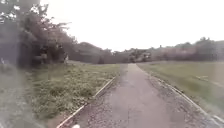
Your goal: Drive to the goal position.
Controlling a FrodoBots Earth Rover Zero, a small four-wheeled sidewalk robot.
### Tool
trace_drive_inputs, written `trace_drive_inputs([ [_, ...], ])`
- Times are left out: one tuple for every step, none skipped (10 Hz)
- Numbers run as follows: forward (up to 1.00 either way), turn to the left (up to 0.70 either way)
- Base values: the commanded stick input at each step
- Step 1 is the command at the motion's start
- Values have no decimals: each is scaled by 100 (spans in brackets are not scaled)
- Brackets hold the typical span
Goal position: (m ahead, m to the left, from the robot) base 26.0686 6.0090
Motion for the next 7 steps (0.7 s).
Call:
trace_drive_inputs([
  [33,0],
  [56,0],
  [70,0],
  [70,0],
  [70,0],
  [70,0],
  [70,0],
])
